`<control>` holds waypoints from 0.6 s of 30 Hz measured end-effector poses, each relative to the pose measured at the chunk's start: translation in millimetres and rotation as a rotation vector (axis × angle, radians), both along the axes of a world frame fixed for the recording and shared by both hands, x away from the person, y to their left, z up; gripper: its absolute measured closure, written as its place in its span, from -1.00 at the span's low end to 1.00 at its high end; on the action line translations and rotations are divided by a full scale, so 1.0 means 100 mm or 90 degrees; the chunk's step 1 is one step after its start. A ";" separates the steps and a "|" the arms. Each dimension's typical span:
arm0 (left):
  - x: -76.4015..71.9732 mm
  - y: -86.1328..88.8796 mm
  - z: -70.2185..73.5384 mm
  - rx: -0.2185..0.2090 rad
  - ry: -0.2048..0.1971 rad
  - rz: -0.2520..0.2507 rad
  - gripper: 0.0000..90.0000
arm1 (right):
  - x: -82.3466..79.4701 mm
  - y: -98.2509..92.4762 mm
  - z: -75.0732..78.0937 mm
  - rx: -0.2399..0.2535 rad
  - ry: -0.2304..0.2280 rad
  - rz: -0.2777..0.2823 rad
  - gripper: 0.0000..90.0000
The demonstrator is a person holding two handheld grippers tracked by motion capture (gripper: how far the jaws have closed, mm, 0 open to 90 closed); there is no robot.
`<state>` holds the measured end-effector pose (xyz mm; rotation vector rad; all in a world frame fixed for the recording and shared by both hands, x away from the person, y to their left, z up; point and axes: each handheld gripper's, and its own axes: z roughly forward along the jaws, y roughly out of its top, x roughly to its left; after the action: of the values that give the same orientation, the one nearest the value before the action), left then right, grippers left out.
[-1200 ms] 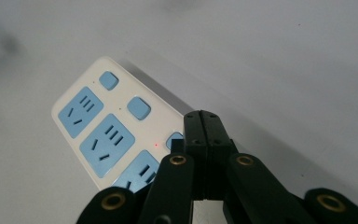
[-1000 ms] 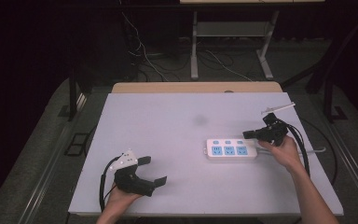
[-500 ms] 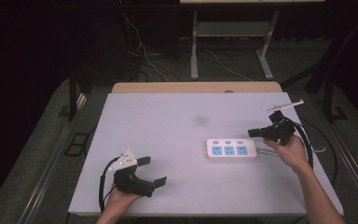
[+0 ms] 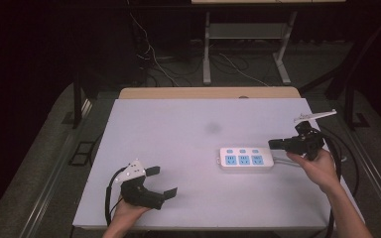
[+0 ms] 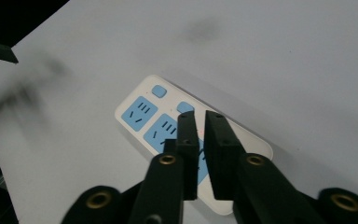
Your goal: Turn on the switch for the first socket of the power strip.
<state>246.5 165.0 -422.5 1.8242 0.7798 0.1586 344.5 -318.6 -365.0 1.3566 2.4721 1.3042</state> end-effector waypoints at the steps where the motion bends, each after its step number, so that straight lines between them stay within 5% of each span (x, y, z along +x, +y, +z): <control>1: 0.00 0.00 0.00 0.000 0.000 0.000 -1.00 | -0.02 0.00 0.01 0.002 -0.002 -0.003 0.71; 5: 0.00 0.00 0.00 0.000 0.000 0.001 -1.00 | -0.11 -0.01 0.05 0.011 -0.011 -0.017 0.34; 6: 0.00 0.00 0.00 -0.001 0.000 0.001 -1.00 | -0.15 0.00 0.07 0.015 -0.014 -0.025 0.04; 7: 0.00 0.00 0.00 -0.001 0.000 0.001 -1.00 | -0.15 0.00 0.07 0.015 -0.014 -0.025 0.04; 8: 0.00 0.00 0.00 0.000 0.000 0.001 -1.00 | -0.20 0.00 0.07 0.013 -0.016 -0.037 -0.31; 10: 0.00 0.00 0.00 0.000 0.000 0.001 -1.00 | -0.25 0.00 0.07 0.020 -0.015 -0.044 -0.67; 11: 0.00 0.00 0.00 0.000 0.000 0.001 -1.00 | -0.25 0.00 0.07 0.020 -0.015 -0.044 -0.67; 13: 0.00 0.00 0.00 -0.001 -0.002 0.000 -1.00 | -0.33 0.00 0.05 0.040 -0.021 -0.037 -1.00; 18: 0.00 0.01 0.00 -0.004 0.000 0.005 -1.00 | -0.50 0.04 -0.01 0.040 -0.038 -0.028 -1.00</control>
<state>246.4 166.3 -422.1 1.8156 0.7867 0.1608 294.7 -314.8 -366.4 1.3545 2.3684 1.4040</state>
